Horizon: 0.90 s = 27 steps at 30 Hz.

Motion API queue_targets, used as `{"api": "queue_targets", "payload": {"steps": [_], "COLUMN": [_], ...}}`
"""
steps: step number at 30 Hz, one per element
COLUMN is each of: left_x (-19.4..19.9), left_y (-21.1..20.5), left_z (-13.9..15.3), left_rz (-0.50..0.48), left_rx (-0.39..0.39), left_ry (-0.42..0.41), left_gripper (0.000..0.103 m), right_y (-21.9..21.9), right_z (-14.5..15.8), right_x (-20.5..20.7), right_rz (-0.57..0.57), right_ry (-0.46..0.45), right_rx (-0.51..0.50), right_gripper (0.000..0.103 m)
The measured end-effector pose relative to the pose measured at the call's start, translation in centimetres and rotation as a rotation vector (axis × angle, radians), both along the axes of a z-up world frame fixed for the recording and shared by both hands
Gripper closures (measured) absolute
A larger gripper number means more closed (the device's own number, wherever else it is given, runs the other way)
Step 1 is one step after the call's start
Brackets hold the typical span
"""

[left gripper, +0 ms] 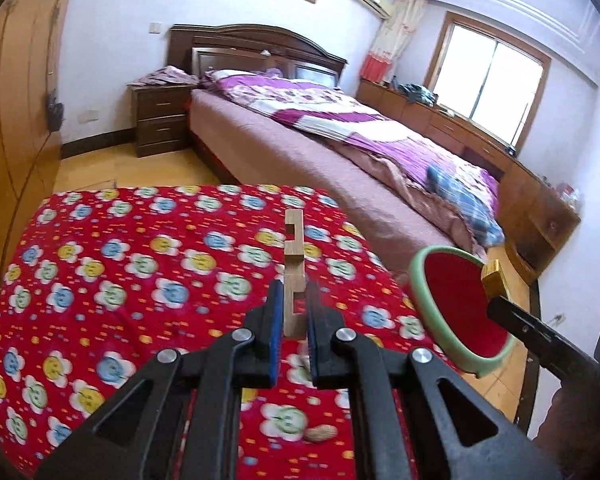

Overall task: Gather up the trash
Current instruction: 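Carry the wooden block and yellow box over the red bucket with both tools, then open both tools to drop the block and box into the bucket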

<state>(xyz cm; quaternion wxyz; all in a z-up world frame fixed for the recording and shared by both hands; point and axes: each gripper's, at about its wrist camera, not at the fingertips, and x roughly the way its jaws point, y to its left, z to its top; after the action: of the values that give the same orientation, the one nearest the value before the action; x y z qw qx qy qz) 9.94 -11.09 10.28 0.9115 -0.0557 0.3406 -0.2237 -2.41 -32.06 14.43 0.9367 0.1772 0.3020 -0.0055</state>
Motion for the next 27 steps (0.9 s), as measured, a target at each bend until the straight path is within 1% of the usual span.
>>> {"api": "queue_targets", "payload": {"steps": [9,15,23,27], "left_x": [-1.4,-1.9,-2.0,-1.9], "left_y": [-6.1,-9.8,-14.7,-17.3], "left_z": [-0.3,-0.7,-1.2,-1.8], "left_rz": [-0.118,-0.194,-0.302,-0.353], "left_rx": [0.022,0.04,0.049,0.056], "left_ry": [0.004,0.007,-0.003,-0.002], "left_gripper": [0.093,0.093,0.093,0.093], "right_y": [-5.2,-7.9,-11.0,-12.8], "right_z": [-1.1,-2.0,-3.6,-4.7], "right_x": [-3.1,-4.1,-4.6,-4.7], "right_rz": [-0.118,-0.181,-0.255,-0.291], "right_ry": [0.003,0.013,0.031,0.048], "right_rx": [0.021,0.032,0.043,0.066], "right_gripper": [0.069,0.069,0.069,0.069]}}
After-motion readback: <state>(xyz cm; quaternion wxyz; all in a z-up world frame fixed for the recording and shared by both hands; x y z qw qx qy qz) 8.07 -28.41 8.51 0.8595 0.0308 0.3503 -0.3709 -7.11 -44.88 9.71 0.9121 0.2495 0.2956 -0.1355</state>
